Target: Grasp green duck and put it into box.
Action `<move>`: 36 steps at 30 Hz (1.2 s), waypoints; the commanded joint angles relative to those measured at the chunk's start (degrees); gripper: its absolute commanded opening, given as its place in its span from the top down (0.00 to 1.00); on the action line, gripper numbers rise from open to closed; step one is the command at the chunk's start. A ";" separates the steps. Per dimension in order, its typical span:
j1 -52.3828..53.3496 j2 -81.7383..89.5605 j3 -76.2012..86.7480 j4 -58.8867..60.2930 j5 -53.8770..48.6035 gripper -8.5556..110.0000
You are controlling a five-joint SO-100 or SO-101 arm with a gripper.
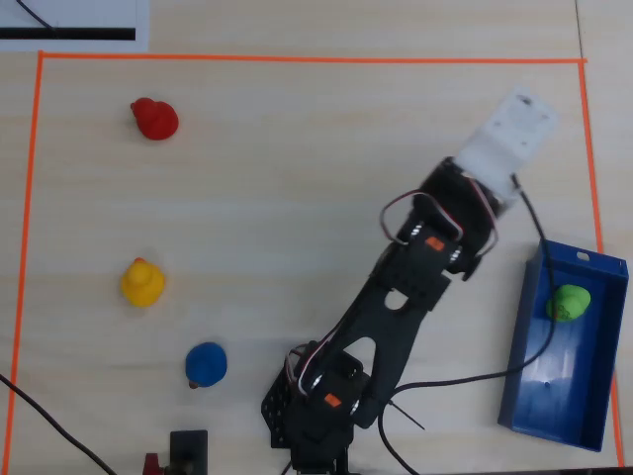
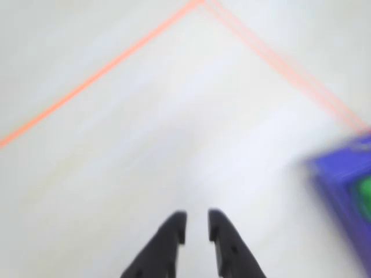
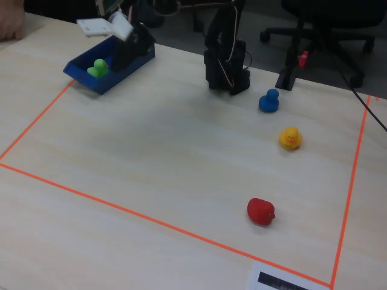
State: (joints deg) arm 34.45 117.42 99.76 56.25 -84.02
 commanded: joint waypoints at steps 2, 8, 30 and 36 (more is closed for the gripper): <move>-20.74 20.04 17.67 4.39 0.09 0.93; -30.67 36.65 41.31 7.21 -1.76 0.93; -37.00 71.54 77.78 11.07 -3.96 0.93; -36.65 72.25 78.13 16.35 -4.04 0.93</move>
State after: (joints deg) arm -2.90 189.67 177.80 70.40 -87.89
